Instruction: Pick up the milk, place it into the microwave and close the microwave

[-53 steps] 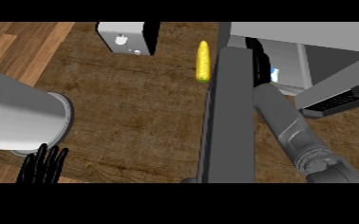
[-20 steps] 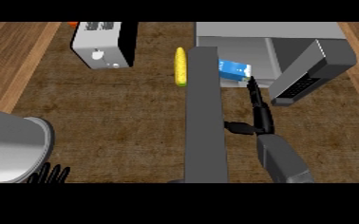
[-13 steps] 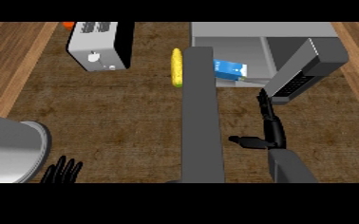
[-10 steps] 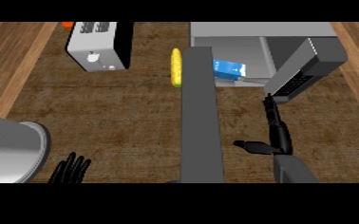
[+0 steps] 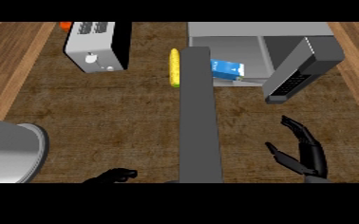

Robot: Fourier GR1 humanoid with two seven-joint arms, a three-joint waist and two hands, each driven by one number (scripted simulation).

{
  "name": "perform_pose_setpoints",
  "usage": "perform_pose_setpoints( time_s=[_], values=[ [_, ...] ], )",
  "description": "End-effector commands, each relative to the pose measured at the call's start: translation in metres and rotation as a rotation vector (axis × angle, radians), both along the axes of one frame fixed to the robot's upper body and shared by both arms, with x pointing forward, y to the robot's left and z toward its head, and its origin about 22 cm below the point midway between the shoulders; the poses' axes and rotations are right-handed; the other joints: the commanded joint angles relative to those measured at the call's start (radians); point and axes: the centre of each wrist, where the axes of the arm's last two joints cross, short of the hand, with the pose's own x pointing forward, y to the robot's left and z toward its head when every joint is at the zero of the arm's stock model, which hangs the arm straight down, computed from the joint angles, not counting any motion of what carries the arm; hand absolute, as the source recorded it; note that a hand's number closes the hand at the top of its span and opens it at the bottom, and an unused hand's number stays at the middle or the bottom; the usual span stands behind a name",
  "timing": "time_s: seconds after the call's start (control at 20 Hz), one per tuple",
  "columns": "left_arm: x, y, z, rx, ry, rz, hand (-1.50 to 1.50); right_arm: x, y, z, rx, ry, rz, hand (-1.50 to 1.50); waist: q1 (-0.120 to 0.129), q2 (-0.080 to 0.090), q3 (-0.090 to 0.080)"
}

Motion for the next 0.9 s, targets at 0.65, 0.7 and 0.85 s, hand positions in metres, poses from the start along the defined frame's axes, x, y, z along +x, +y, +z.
perform_pose_setpoints(
  time_s=[0.65, 0.7, 0.85],
  values=[
    [0.101, -0.077, -0.019, 0.17, -0.067, -0.062, 1.5, -0.077, -0.086, 0.018, 0.072, -0.081, -0.07, -1.5, -0.001, 0.005, 0.001],
    [0.085, -0.088, -0.007, 0.23, -0.047, -0.139, 1.5, -0.076, -0.089, 0.022, 0.08, -0.077, -0.069, -1.5, 0.002, 0.003, 0.001],
    [0.103, -0.106, -0.022, 0.342, 0.042, -0.288, 1.5, -0.074, -0.08, 0.016, 0.098, -0.064, -0.043, -1.5, -0.018, 0.008, 0.002]
  ],
)
